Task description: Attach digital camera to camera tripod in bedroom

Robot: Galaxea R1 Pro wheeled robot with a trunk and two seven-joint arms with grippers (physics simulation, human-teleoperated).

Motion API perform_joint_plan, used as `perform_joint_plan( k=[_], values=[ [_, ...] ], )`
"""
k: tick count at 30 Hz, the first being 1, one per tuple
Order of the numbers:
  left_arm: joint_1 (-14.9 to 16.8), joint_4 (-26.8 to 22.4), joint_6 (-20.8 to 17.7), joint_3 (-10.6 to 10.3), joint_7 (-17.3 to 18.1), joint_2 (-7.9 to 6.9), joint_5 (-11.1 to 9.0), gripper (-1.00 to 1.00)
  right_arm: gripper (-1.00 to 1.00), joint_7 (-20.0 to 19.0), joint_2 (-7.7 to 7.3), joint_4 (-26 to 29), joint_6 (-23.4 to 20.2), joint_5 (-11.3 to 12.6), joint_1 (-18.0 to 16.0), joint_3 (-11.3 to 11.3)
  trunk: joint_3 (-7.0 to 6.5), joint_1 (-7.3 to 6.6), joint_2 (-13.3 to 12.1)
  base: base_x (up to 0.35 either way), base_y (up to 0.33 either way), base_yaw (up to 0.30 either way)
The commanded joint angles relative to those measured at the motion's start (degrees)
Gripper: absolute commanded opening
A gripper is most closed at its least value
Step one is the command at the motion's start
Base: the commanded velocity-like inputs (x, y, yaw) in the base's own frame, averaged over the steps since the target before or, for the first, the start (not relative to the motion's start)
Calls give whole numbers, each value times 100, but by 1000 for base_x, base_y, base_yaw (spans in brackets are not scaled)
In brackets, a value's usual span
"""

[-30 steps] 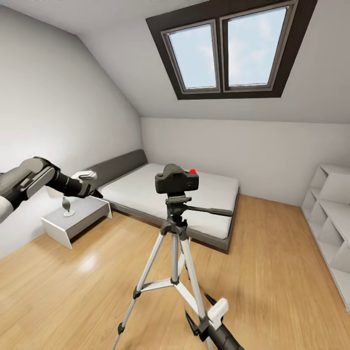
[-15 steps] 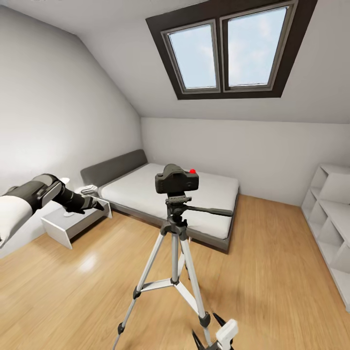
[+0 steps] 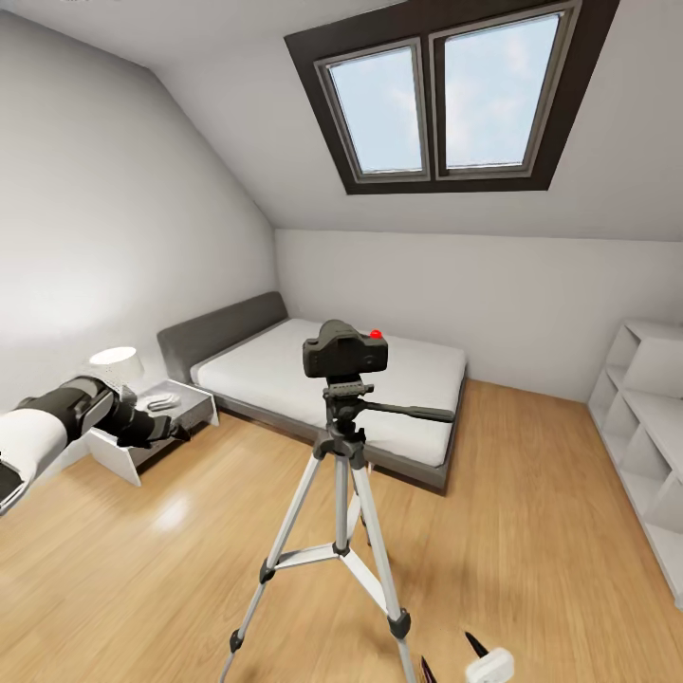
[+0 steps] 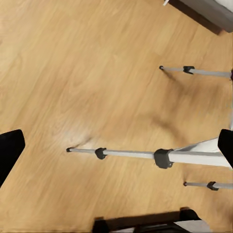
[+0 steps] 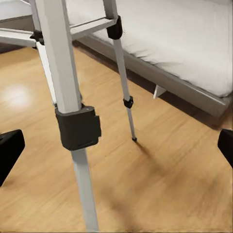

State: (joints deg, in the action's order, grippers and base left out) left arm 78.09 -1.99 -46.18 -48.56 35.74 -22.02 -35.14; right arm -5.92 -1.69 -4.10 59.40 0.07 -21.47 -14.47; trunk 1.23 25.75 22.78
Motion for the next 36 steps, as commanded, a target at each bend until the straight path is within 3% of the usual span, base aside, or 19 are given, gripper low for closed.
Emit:
perform_joint_plan(
  k=[1,4,9,12,13,19,24,36],
  values=[
    [-69,7,-12,-32,-38,-4,-46,100,100,8,-36,-27,23,-2,15,23,12,4,14,0,0,0],
    [-272,38,22,-31,-289,-2,-46,100,100,129,-151,-41,-44,0,126,23,12,4,14,0,0,0],
    [-707,66,48,-29,-950,7,-46,100,100,258,-310,-52,-648,1,446,23,12,4,14,0,0,0],
    [-860,72,47,-26,-1223,23,-49,100,100,353,-363,-53,-1135,2,576,23,12,4,14,0,0,0],
    [-940,79,44,-25,-1379,26,-54,100,100,458,-388,-54,-1497,2,650,23,12,4,14,0,0,0],
    [-1351,89,45,-22,-1825,17,-61,100,100,1001,-432,-55,-2690,2,831,23,12,4,14,0,0,0],
    [-1738,92,43,-21,-2099,14,-62,100,100,1358,-447,-55,-3420,2,946,23,12,4,14,0,0,0],
    [-2682,101,-6,-14,-2234,34,-63,100,100,1525,-448,-55,-3918,2,1224,23,12,4,14,0,0,0]
  ],
)
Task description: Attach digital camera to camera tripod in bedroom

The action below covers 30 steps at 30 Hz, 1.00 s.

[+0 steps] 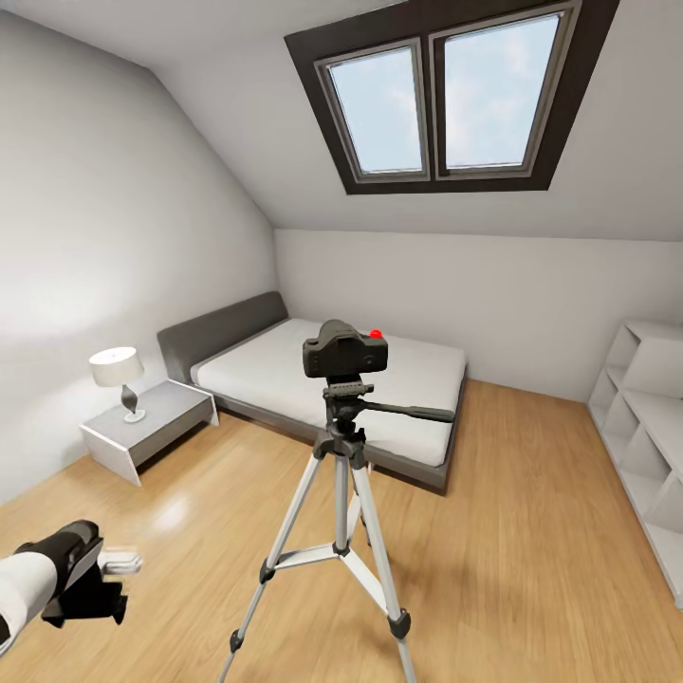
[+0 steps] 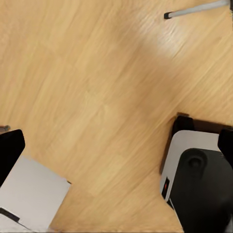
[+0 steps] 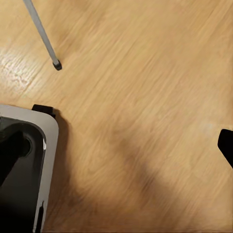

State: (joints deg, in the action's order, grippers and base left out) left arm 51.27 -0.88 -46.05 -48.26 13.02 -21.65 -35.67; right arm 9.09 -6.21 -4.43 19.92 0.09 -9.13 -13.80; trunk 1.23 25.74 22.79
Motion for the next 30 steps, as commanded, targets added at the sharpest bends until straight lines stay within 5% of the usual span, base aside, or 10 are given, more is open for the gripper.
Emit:
perform_joint_plan(
  k=[1,13,19,25,30],
  values=[
    [-82,-10,-23,-44,37,7,-10,100,100,24,3,-23,4,-1,25,-44,12,4,13,0,0,0],
    [-1278,-9,-25,-43,14,651,-17,100,100,-506,5,-23,-774,-1,350,-35,12,4,13,0,0,0],
    [-1762,-9,26,-41,12,796,-18,100,100,-725,11,-23,-1034,12,370,17,12,4,13,0,0,0],
    [-2367,-9,211,-42,6,1029,-19,100,100,-790,19,-17,-1100,47,375,318,12,4,13,0,0,0],
    [-2891,-9,739,-36,-115,1192,-25,100,100,-803,35,-15,-1097,70,376,724,12,4,13,0,0,0]
  ],
)
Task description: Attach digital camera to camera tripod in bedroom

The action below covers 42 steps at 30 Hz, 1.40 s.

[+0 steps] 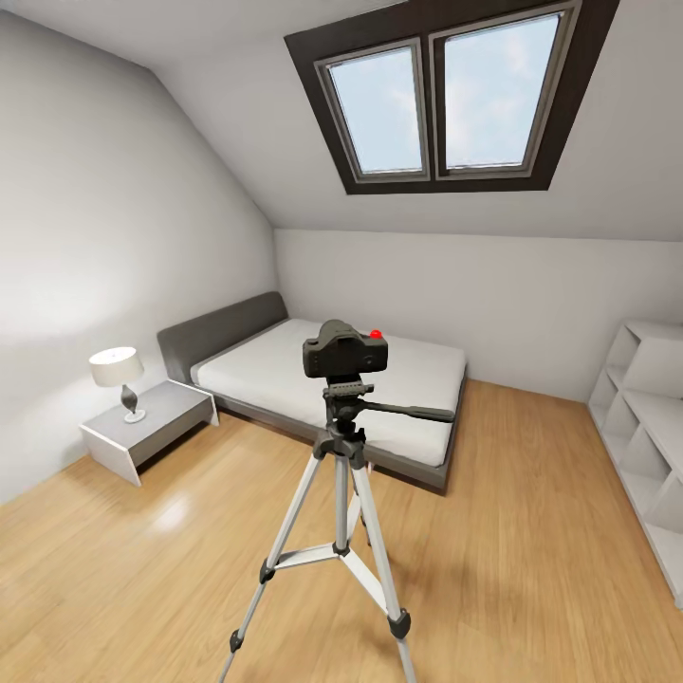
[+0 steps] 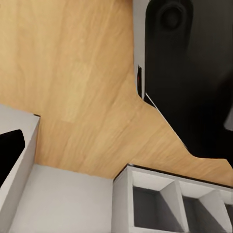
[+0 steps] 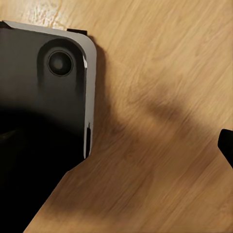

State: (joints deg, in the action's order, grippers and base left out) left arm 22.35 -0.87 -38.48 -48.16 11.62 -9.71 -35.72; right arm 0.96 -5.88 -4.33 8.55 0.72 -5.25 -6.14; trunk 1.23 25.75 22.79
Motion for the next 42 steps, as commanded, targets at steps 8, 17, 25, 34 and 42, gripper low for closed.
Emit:
perform_joint_plan(
  k=[8,17,25,34,42],
  values=[
    [-515,-10,542,-45,-454,342,-33,100,100,16,14,-24,49,13,-11,103,12,4,13,0,0,0],
    [-972,-10,711,-29,-1578,1016,-52,100,100,16,17,-20,104,9,-11,130,12,4,13,0,0,0],
    [-1024,-10,727,32,-2150,1216,-426,100,100,14,16,-16,191,8,-11,130,12,4,13,0,0,0],
    [-1035,-14,980,83,-3588,1375,-2054,100,100,14,17,-16,208,7,-11,134,12,4,13,0,0,0],
    [-1037,-17,1084,87,-3808,1557,-2394,100,100,12,17,-16,209,7,-11,130,12,4,13,0,0,0]
  ],
)
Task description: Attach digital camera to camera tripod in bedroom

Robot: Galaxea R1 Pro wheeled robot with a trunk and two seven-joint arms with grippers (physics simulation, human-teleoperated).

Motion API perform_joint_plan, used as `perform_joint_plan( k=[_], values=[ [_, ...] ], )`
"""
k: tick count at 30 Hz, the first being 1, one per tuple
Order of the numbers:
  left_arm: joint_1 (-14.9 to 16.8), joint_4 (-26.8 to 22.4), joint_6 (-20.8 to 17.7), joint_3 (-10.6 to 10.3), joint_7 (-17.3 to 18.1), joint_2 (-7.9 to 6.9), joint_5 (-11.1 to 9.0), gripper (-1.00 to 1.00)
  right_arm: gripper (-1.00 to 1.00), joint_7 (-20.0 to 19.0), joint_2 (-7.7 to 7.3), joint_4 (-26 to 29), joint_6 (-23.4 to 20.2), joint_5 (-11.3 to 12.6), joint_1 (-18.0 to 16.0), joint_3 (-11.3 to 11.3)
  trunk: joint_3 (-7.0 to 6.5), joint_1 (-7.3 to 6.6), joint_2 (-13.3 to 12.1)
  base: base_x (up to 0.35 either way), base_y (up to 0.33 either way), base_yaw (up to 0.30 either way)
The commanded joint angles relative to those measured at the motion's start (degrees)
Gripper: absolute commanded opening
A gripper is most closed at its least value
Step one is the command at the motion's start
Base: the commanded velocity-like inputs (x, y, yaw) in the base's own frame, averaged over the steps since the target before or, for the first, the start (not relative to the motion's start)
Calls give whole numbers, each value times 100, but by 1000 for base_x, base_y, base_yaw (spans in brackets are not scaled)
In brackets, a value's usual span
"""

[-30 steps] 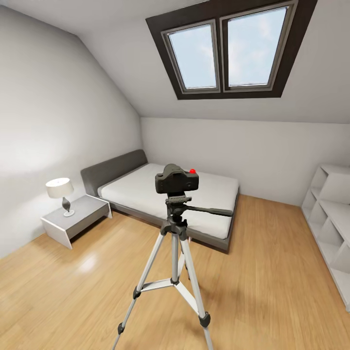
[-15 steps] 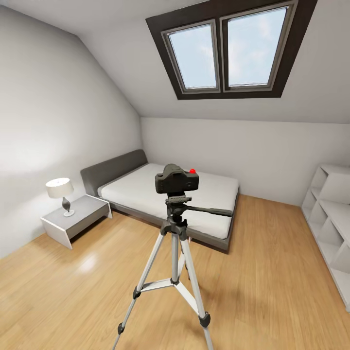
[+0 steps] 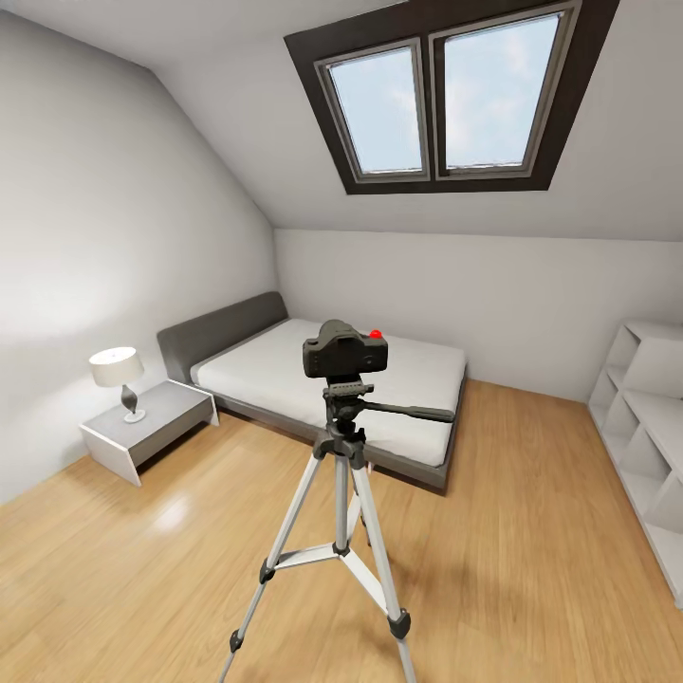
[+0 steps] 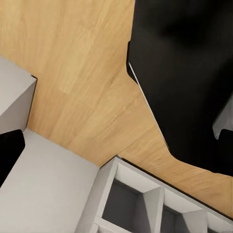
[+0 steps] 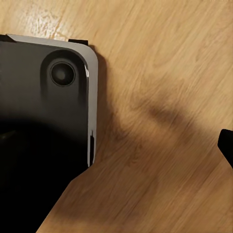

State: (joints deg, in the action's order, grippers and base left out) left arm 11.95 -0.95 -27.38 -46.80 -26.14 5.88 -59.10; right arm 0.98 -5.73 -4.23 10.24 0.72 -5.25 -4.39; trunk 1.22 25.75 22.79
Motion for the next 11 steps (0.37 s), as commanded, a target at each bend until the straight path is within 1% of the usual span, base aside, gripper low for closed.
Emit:
perform_joint_plan(
  k=[1,11],
  values=[
    [3,-10,-22,-48,-34,1,-60,100,100,11,1,-25,40,7,-11,-44,13,4,13,0,0,0],
    [8,-22,-9,-48,-42,-7,-75,100,100,13,1,-25,40,7,-11,-44,13,4,13,0,0,0]
  ],
)
